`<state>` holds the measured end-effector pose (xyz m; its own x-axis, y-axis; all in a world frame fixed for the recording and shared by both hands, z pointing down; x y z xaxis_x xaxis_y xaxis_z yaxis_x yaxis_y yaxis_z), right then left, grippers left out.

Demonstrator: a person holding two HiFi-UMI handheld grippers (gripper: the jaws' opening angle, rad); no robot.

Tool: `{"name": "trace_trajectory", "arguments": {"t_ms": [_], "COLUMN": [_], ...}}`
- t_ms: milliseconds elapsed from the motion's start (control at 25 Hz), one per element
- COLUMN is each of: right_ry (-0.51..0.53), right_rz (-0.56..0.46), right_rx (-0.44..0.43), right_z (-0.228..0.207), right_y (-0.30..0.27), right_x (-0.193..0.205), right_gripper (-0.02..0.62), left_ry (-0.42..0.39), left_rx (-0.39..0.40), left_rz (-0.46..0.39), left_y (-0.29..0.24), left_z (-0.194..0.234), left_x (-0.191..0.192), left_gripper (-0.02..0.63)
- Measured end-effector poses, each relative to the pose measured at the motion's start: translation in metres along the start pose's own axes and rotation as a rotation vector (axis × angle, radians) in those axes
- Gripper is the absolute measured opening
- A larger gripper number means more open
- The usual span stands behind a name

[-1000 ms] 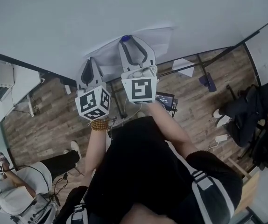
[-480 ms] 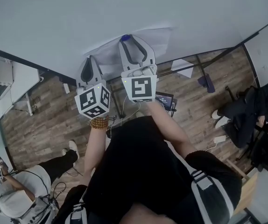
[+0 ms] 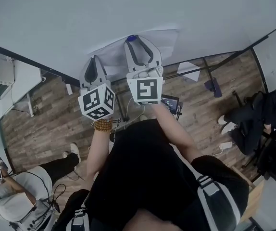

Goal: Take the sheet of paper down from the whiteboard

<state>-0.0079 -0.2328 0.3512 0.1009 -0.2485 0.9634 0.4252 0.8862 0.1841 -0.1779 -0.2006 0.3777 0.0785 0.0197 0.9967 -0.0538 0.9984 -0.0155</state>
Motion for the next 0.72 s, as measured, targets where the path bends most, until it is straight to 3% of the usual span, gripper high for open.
{"name": "trace_trajectory", "arguments": {"t_ms": [720], "right_ry": [0.009], "right_rz": [0.026], "right_rx": [-0.021], "right_z": [0.0076], "right_y": [0.0091], "right_x": [0.0072], "right_gripper": [0.117], "left_ry": [0.03], "left_rx": [-0.004], "left_rz": [-0.009], "left_y": [-0.0035], "left_z": [0.0024], "left_x": [0.0022], "left_gripper": [0.011]}}
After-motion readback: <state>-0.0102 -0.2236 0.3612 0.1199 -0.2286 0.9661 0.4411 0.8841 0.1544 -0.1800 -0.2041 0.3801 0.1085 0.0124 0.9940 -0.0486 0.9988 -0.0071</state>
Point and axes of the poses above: the fingertips, and each gripper's own axes: y backward along the fingers, z to its left, x out of its underside, the point moved 8 cm from there along y, backward along the fingers, and after that the axes turned 2 degrees about -z, right-handed, at the moved point
